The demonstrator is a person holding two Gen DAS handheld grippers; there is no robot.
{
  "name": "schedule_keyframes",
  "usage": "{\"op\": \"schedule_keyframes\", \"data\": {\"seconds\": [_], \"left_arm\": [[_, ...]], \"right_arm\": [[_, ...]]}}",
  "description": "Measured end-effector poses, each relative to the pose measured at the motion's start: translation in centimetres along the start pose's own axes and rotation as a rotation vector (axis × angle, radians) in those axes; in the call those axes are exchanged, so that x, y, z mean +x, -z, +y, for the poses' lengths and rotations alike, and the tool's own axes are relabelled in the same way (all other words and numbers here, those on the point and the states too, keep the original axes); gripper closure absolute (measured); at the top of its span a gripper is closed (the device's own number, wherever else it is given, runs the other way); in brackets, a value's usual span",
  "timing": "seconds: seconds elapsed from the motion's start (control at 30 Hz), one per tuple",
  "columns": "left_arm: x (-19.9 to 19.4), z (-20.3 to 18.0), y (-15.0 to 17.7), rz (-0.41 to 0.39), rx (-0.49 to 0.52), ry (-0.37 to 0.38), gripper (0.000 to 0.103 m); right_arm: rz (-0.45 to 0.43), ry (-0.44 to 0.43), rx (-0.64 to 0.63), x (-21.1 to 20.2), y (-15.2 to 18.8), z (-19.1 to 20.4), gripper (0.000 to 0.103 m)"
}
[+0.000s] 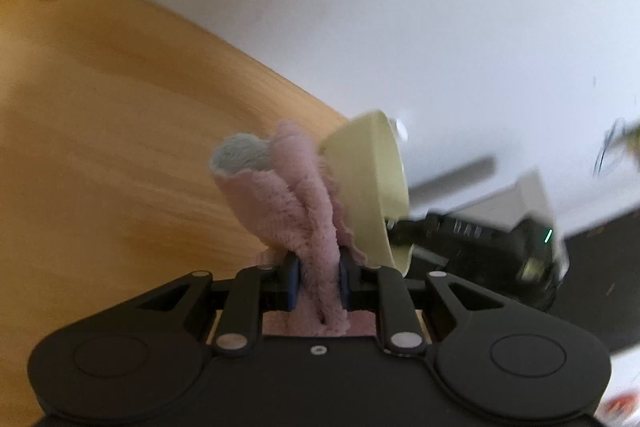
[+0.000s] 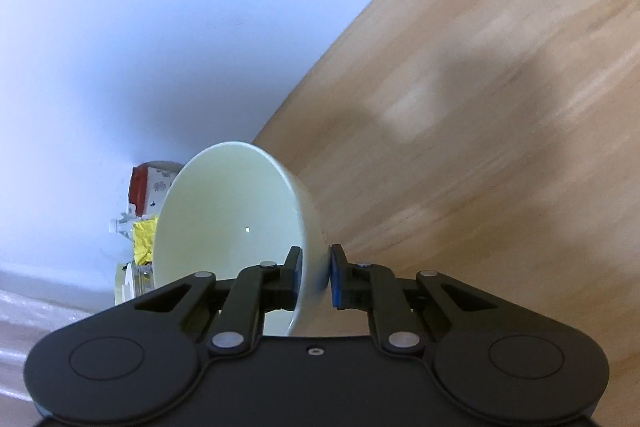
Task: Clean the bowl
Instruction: 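Rub the pink cloth along the bowl's outer wall with the left gripper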
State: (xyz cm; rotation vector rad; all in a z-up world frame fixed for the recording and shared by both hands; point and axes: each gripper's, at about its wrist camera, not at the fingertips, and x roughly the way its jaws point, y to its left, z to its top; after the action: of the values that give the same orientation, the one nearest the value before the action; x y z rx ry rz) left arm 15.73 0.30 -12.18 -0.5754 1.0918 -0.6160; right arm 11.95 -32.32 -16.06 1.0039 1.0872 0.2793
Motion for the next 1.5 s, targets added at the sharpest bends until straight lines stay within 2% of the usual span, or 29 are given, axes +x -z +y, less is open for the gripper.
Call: {"op": "schedule_keyframes", "data": {"seconds": [0.27,0.43,0.63,0.7,0.87,1.3,1.5], "left_arm": [[1.1,-3.3,0.2,0.052,0.263,-0.019,0.086],[1.5,-4.7,0.5,0.068,0.364,-0.037,0.085],[1.7,-7.1,1.5,0.104,0.489,0.012,0.087],[1.9,-7.7,1.8,0.115,0.5,0.032,0.087],[2.1,-7.8,2.2,0.107,0.511,0.024,0.088],[1.2,-4.9,1.8,0.064,0.387,-0.059,0.088],[0.6,-4.3,1.7,0.021,0.362,-0.072,0.088]], "right_arm": [[0.024,0.011,-0.08,0.0,-0.3,1.0,0.088],[0.028,0.008,-0.124,-0.2,-0.5,1.6,0.088],[0.036,0.013,-0.189,-0.4,-0.8,2.5,0.088],[0.046,0.013,-0.205,-0.3,-0.6,2.8,0.087],[0.074,0.0,-0.199,-0.2,-0.3,2.5,0.086],[0.065,-0.028,-0.153,-1.0,-0.1,1.5,0.083],[0.078,-0.038,-0.068,-0.8,-0.1,0.6,0.083]]}}
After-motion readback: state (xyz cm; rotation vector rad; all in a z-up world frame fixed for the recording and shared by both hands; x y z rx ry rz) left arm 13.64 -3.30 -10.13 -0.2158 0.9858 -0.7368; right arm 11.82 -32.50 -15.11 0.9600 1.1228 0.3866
